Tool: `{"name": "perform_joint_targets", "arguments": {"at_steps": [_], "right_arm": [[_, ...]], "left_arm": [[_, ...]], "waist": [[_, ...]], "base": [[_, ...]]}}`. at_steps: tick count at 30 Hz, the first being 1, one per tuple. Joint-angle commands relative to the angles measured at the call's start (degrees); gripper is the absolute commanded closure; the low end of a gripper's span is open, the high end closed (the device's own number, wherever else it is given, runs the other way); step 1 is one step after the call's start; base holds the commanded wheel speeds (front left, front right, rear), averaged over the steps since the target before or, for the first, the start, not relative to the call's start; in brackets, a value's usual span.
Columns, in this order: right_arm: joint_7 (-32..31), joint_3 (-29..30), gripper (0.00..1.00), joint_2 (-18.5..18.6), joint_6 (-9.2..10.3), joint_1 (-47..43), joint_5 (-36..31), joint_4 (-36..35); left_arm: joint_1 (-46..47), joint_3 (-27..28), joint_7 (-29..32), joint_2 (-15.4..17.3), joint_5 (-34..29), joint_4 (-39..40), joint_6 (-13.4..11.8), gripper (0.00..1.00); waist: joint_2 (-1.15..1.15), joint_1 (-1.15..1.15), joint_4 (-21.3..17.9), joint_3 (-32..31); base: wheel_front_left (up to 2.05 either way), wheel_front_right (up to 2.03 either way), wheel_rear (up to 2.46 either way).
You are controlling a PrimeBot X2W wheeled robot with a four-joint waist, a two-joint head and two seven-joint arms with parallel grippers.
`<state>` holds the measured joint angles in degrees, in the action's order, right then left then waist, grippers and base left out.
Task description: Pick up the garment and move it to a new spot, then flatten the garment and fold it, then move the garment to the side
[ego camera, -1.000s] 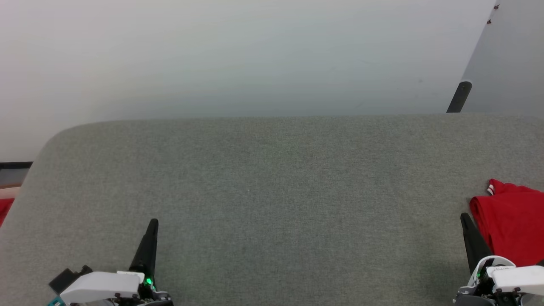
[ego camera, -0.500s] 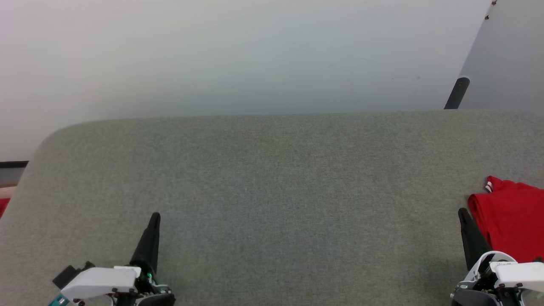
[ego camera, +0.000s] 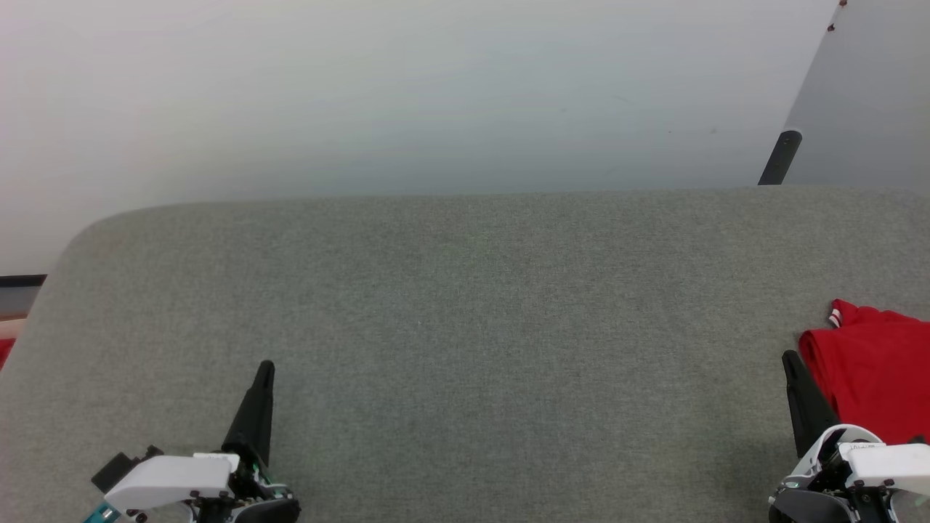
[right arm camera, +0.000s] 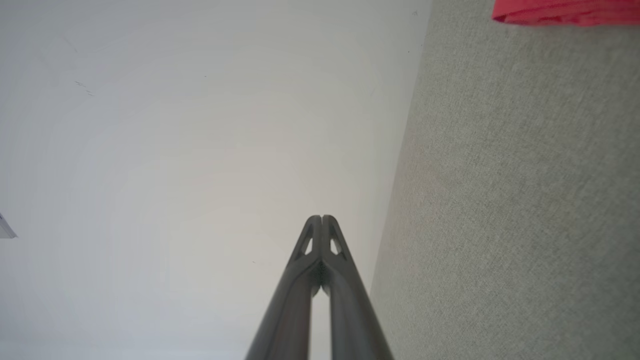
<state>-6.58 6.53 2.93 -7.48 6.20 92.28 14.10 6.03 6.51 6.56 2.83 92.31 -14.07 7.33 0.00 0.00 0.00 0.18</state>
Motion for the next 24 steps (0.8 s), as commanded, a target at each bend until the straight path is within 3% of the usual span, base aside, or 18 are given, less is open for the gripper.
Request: {"name": "perform_joint_targets", "arguments": {"at_steps": [1, 24], "right_arm": [[-0.09, 0.04, 1.0, -0.17, -0.02, 0.2, 0.23, 0.0], [-0.08, 0.03, 1.0, -0.17, -0.02, 0.2, 0.24, -0.01]], "left_arm": [[0.56, 0.14, 0.18, -0.03, 0.17, -0.07, 0.29, 1.0], [0.56, 0.12, 0.17, -0.03, 0.18, -0.06, 0.3, 1.0]], "waist": [[0.0, 0.0, 0.0, 0.0], [0.0, 0.0, 0.0, 0.0]], "base": [[0.0, 0.0, 0.0], [0.0, 0.0, 0.0]]}}
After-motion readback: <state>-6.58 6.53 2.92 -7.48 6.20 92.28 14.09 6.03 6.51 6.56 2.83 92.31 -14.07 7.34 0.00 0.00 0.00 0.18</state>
